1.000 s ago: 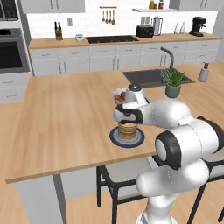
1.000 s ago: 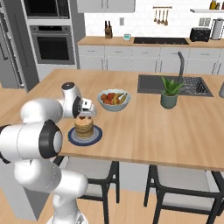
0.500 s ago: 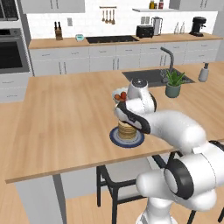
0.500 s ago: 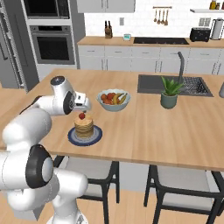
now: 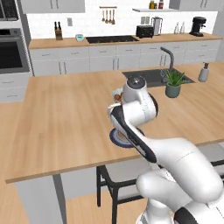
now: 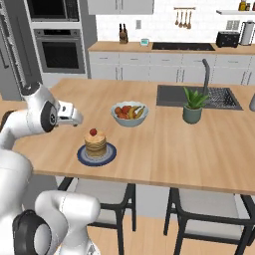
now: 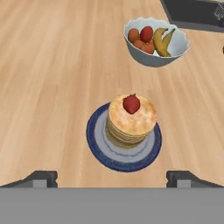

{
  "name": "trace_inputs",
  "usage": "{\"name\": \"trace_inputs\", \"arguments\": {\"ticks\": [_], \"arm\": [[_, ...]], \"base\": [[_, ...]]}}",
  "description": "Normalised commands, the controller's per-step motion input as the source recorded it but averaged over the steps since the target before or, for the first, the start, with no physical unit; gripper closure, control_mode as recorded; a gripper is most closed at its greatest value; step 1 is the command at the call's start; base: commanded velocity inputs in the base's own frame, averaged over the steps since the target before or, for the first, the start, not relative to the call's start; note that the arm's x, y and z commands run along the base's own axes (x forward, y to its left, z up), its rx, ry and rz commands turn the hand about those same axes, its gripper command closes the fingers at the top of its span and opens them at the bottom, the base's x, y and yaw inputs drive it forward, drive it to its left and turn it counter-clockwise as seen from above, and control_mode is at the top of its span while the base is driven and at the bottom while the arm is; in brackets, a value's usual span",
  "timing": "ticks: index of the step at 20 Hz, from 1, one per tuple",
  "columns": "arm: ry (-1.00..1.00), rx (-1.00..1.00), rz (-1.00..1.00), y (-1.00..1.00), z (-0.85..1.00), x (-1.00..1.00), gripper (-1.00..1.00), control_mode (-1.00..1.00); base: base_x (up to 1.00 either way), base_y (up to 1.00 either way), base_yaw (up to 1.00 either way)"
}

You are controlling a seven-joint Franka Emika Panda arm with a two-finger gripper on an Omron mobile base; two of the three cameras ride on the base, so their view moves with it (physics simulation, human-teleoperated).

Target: Take the strawberry from the fridge and place it on top of the pancake, located on the dining counter.

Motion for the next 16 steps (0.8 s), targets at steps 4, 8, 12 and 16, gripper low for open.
{"name": "trace_inputs", "arguments": {"ticks": [4,8,12,16], "arm": [[0.06,-0.01,0.00,0.69,0.01,-0.94,-1.00,-1.00],[0.13,-0.03,0.00,0.54,0.00,-0.58,-1.00,-1.00],[0.12,-0.12,-0.02,0.70,0.00,-0.50,-1.00,-1.00],[0.22,-0.10,-0.10,0.41,0.00,-0.44,-1.00,-1.00]], "base": [[0.00,0.00,0.00],[0.00,0.00,0.00],[0.00,0.00,0.00],[0.00,0.00,0.00]]}}
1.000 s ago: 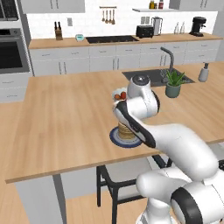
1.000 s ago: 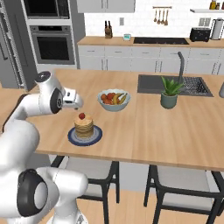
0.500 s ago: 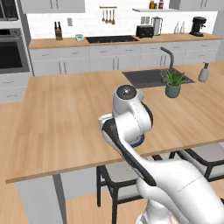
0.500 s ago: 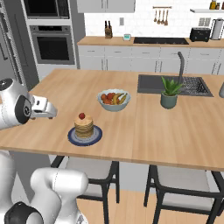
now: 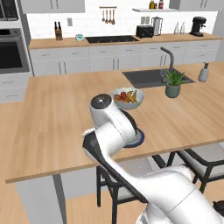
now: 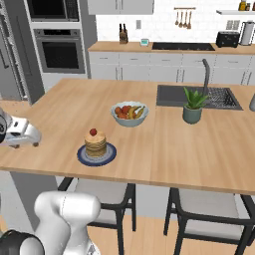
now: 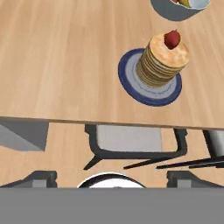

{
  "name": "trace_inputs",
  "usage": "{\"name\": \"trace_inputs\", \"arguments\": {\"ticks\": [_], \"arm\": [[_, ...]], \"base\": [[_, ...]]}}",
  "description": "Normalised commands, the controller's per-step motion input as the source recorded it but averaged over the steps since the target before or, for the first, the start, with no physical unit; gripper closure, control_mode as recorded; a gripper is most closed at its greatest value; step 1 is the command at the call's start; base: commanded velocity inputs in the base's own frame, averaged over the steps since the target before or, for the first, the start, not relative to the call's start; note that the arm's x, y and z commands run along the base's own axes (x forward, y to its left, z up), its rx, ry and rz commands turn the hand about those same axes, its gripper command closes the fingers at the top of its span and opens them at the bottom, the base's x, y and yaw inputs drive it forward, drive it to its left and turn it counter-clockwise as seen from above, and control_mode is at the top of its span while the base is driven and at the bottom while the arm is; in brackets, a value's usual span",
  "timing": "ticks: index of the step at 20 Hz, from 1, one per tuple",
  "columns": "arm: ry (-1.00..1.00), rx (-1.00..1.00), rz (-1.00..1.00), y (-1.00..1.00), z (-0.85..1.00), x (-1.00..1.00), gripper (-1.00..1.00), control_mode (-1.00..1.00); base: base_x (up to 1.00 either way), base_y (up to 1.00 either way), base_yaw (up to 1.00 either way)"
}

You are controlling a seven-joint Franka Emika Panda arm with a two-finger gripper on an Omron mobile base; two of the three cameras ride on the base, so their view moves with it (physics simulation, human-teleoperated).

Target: Take the strawberry from the fridge and place it on top of the pancake, located on the dining counter.

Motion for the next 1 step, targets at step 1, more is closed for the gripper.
{"name": "trace_inputs", "arguments": {"ticks": [1], "arm": [[0.21,-0.07,-0.12,0.00,0.00,-0.63,-1.00,-1.00]], "base": [[0.00,0.00,0.00]]}}
